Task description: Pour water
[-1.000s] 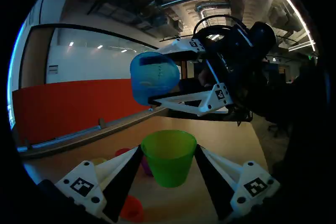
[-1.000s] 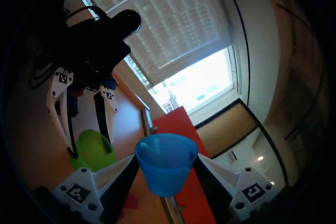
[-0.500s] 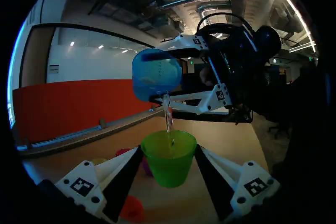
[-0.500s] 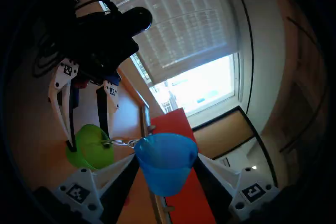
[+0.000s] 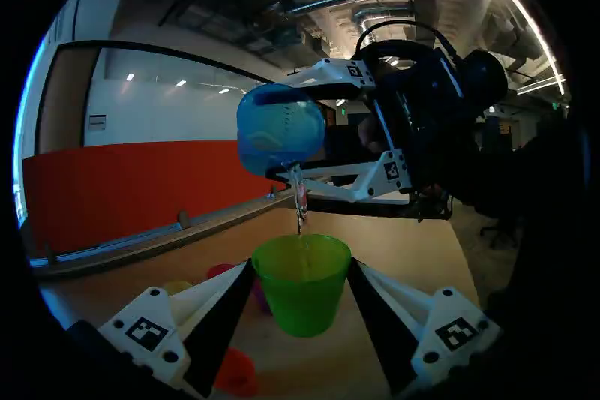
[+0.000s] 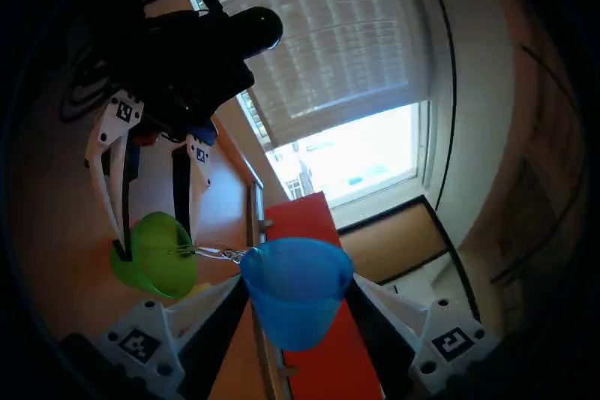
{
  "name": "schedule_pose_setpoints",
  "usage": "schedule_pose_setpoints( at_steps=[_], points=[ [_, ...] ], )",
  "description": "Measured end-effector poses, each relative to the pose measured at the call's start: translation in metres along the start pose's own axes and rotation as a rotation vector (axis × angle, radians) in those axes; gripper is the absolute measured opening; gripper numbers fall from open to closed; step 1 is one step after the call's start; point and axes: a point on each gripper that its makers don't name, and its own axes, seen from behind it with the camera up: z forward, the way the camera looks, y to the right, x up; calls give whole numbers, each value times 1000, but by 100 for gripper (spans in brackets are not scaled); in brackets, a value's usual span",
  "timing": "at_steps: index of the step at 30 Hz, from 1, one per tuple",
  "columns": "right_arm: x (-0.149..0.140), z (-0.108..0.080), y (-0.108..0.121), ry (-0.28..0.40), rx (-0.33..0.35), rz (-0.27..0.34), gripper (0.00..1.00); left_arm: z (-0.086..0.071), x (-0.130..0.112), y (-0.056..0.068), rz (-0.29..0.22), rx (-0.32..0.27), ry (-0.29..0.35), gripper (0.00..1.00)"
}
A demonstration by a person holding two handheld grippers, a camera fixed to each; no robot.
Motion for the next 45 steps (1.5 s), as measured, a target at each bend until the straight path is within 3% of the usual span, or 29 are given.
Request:
schedule_pose_setpoints(
  at_steps=[24,45],
  points=[
    [8,1,11,6,-23,-48,89,0,4,6,21,-2,0,88],
    [13,2,14,-2,-33,-135,89,1,3,4,16,-1,4,87]
  ],
)
